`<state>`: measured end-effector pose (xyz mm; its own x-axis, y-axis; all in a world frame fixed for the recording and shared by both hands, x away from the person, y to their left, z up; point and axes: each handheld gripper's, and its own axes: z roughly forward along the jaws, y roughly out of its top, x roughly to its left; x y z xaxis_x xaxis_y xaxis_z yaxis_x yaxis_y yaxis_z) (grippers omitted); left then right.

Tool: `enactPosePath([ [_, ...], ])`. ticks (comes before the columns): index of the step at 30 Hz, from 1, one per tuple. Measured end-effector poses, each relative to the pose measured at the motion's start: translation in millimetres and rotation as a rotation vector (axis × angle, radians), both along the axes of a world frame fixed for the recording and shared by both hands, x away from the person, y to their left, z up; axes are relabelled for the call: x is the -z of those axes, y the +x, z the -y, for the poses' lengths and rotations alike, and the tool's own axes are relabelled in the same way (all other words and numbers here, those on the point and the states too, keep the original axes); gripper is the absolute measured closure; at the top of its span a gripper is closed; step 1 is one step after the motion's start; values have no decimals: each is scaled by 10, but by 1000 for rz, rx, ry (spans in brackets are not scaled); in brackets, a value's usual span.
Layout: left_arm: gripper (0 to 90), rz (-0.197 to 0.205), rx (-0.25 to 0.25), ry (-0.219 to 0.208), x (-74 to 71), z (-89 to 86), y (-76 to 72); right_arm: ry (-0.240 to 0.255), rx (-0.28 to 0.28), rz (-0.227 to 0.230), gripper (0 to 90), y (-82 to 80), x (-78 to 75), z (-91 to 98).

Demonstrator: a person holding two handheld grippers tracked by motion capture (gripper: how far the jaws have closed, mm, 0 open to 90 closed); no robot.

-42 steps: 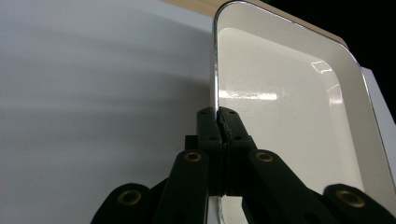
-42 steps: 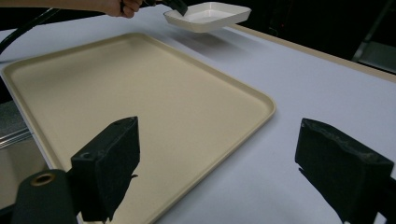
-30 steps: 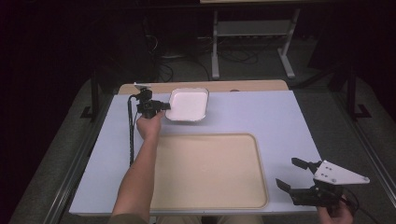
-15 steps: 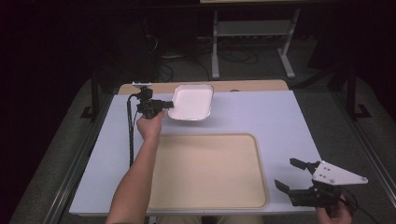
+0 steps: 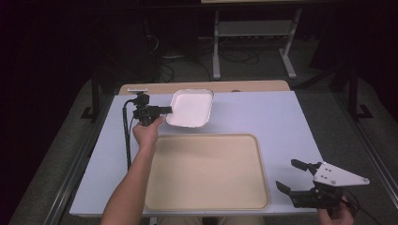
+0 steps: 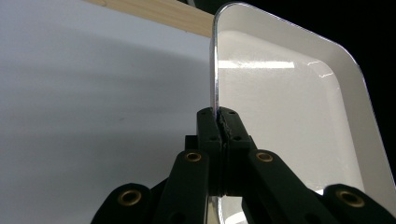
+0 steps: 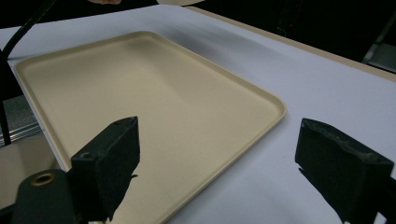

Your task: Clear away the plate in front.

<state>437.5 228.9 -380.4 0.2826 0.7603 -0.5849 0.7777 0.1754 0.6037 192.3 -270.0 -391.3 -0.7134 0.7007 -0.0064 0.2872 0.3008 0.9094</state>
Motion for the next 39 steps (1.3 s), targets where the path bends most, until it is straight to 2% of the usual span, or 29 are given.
enactPosePath([
  [6, 887, 2, -12, -9, 0, -73, -117, -1, -1, 0, 130, -1, 1, -3],
  [9, 887, 3, -15, -27, 8, -105, -189, -2, -3, 1, 130, -2, -2, -5],
  [27, 887, 3, 13, -30, 57, -56, -473, -10, -2, 10, 130, -23, -23, -18],
  [35, 887, -2, 23, -21, 81, -96, -599, -20, -9, 4, 130, -16, -16, -44],
  [39, 888, -2, 26, -31, 87, -104, -665, -17, -7, 4, 130, -16, -16, -44],
])
